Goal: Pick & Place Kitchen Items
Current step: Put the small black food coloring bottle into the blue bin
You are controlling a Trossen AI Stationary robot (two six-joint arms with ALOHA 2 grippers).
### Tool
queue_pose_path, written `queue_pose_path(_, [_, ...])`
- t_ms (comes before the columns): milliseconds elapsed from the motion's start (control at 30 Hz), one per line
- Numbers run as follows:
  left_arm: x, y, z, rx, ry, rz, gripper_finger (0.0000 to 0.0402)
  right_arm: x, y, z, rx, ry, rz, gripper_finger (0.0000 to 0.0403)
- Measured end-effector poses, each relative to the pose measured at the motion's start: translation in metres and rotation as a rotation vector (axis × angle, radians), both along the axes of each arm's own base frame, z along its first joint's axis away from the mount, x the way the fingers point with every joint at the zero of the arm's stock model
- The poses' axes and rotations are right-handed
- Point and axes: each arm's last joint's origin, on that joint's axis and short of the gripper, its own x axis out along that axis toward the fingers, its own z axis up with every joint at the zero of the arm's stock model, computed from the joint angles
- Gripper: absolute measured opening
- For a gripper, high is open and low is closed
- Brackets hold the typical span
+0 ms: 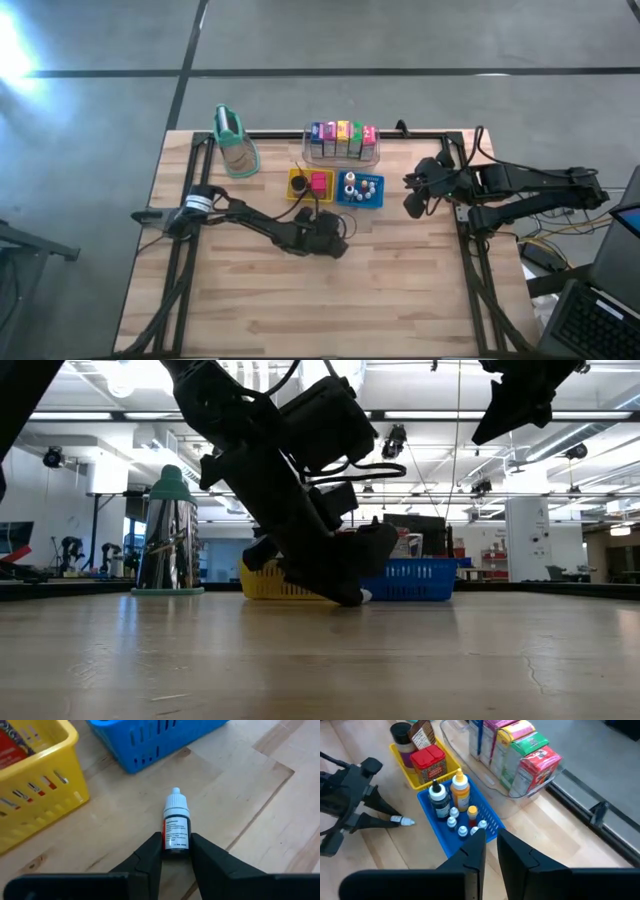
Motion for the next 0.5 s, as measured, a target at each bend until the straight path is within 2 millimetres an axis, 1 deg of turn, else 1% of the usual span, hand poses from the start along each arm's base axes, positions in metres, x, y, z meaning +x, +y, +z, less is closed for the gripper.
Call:
queue_pose_path(100, [-0.002, -0.003, 0.002, 0.014, 0.031, -0.036, 0.0100, 0.003, 0.001, -0.003, 0.031, 0.015, 0.029, 0.0040])
queue_pose_path(200, [-0.006, -0.010, 0.007, 0.030, 0.060, -0.082, 0.0100, 0.008, 0.004, -0.010, 0.063, 0.058, 0.099, 0.0044])
queue_pose_path(367, [-0.018, -0.022, 0.016, 0.039, 0.068, -0.157, 0.0100, 0.025, 0.015, -0.020, 0.060, 0.058, 0.286, 0.0059])
queue_pose_path(500, [-0.032, -0.027, 0.027, 0.046, 0.012, -0.228, 0.0099, 0.036, 0.026, -0.022, 0.075, 0.021, 0.412, 0.0073])
